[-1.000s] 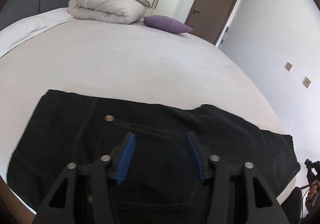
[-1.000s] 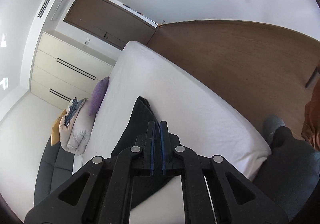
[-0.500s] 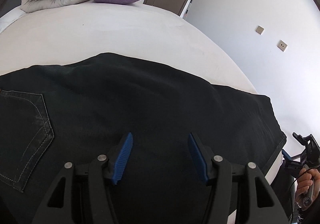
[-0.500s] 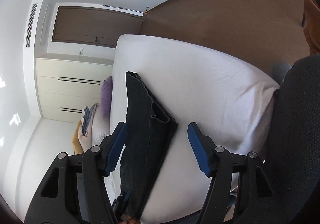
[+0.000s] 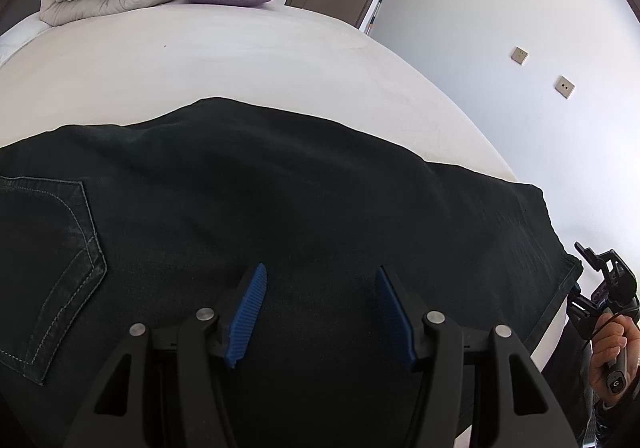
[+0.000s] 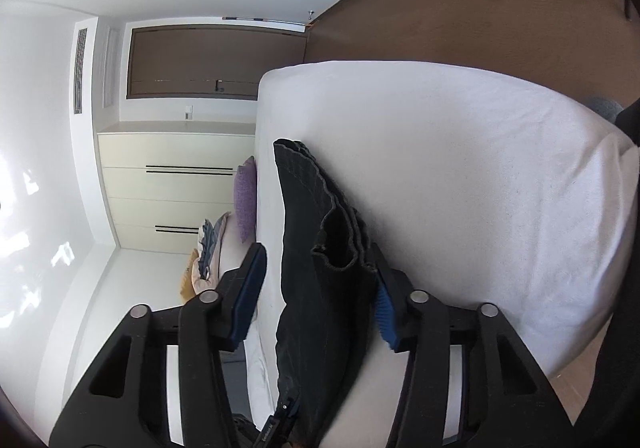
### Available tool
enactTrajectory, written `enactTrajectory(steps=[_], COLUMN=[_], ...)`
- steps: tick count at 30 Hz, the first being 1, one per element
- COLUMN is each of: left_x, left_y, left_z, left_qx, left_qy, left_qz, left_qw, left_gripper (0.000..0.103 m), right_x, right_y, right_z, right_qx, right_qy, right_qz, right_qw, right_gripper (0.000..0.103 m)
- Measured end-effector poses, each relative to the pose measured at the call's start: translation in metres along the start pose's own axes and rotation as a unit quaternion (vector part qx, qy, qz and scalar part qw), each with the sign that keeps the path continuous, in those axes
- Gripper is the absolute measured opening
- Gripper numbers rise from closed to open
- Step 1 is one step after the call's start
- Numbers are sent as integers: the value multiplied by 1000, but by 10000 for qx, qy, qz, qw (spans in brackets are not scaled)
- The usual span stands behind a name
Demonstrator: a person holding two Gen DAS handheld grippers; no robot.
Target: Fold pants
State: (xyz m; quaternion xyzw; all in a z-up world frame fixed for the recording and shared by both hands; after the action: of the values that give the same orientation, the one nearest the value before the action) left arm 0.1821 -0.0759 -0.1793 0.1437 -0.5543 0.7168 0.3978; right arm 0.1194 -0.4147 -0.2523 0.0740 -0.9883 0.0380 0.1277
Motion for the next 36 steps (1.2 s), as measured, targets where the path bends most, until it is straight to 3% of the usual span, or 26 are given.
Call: enactTrajectory(steps=[5, 7, 10, 13, 16, 18, 21, 24, 25, 27, 31, 33, 36], left_x=[-1, 0, 0, 0, 1, 2, 3, 5, 6, 8, 2, -4, -15], left_y=[1, 1, 2, 2, 1, 1, 0, -2, -3, -6, -11, -12, -15], left_z=[-1, -1, -2, -3, -4, -5, -5, -4, -3, 1, 24, 41, 69], left_qx=[46, 73, 95, 118, 156, 179, 219, 306, 362, 498, 684, 705, 788], left_qy=[18, 33, 37, 42, 54, 65, 59, 14, 19, 105, 469, 691, 1047], left_qz=[16, 21, 30, 36, 42, 46, 55, 56, 58, 55, -86, -212, -431], left_qw=[10000, 10000, 9999, 9999, 9999, 9998, 9997, 9995, 9993, 9987, 9965, 9949, 9904], left_gripper=[59, 59, 59, 59, 59, 59, 59, 61, 64, 70, 82, 84, 89], right_x=[-8, -10, -16, -23, -39, -50, -71, -73, -68, -73, -79, -87, -78], right_y=[3, 6, 16, 38, 78, 113, 172, 229, 245, 258, 262, 258, 272], right_z=[1, -3, -21, -56, -92, -110, -118, -101, -89, -69, -67, -67, -75], right_qx=[2, 213, 860, 1932, 3041, 3821, 5102, 6033, 6181, 6261, 6518, 6640, 6927], right_qy=[-6, 119, 359, 570, 703, 824, 1176, 1532, 1633, 1761, 1662, 1671, 1584], right_qz=[-78, -77, -104, -242, -474, -682, -899, -1159, -1245, -1299, -1153, -1053, -893], right_qw=[10000, 9997, 9956, 9792, 9489, 9179, 8472, 7740, 7588, 7484, 7309, 7212, 6979], right_gripper=[16, 13, 11, 11, 11, 11, 11, 11, 11, 11, 11, 11, 11])
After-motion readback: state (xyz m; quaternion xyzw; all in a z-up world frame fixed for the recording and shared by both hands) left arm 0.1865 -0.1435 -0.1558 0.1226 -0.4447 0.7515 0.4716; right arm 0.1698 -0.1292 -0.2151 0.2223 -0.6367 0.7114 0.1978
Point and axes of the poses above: each gripper's, at about its wrist camera, not at the fingertips, and x roughly against the way its jaws point, z to its right, y to its underside, the point moved 8 cm from there along -x, roughly the way its jaws point, and after that the axes turned 5 degrees about z, right-handed, at the moved point
